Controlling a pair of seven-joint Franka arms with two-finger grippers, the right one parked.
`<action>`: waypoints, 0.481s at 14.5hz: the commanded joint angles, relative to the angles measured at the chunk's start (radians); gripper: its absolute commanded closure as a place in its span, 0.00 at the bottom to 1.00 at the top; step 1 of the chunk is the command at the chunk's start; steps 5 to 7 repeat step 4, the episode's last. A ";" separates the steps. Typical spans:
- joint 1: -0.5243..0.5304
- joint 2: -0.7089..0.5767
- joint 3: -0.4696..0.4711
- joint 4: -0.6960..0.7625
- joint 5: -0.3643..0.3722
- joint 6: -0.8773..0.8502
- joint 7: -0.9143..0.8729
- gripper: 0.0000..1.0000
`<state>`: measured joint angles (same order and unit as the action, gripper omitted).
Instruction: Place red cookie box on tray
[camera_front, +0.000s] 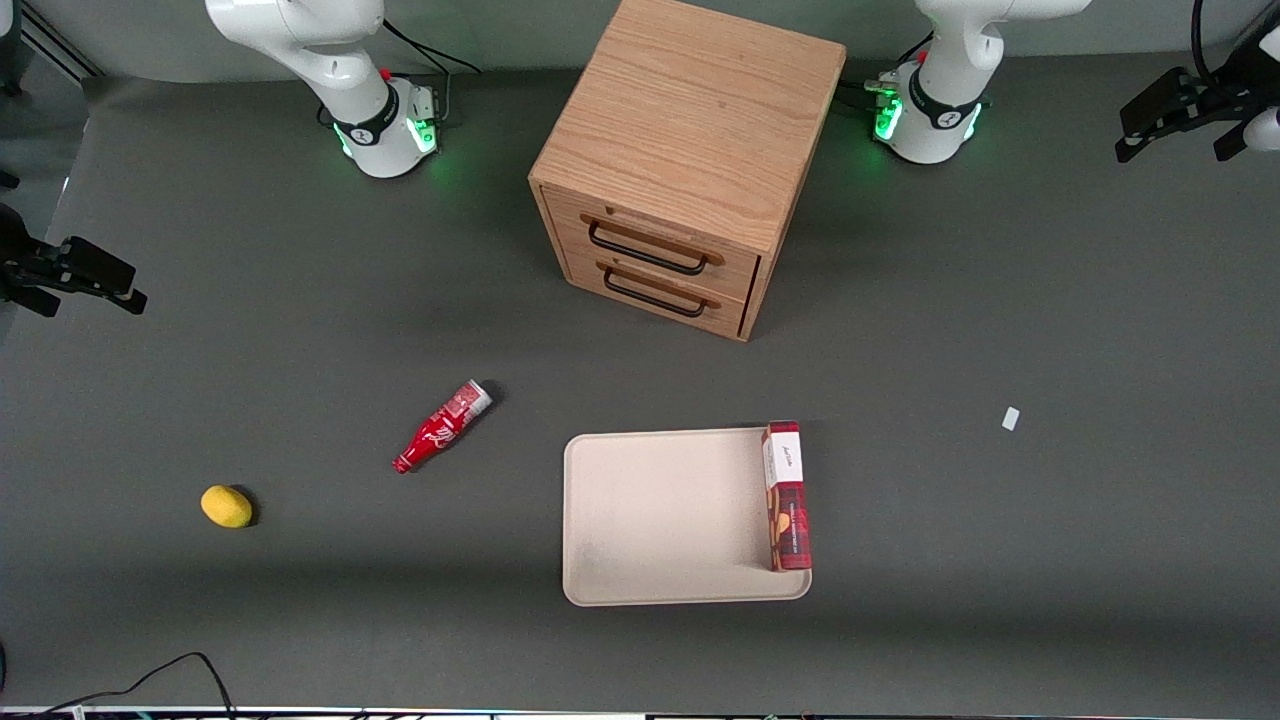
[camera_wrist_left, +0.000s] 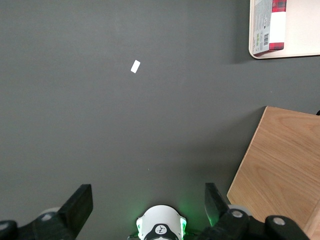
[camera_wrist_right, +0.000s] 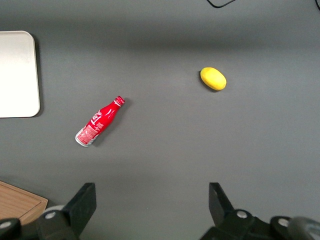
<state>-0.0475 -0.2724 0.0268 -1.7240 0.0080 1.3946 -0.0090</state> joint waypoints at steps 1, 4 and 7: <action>0.012 0.068 -0.002 0.110 0.012 -0.055 -0.005 0.00; 0.009 0.105 -0.002 0.168 0.015 -0.111 -0.003 0.00; 0.009 0.105 -0.002 0.168 0.015 -0.111 -0.003 0.00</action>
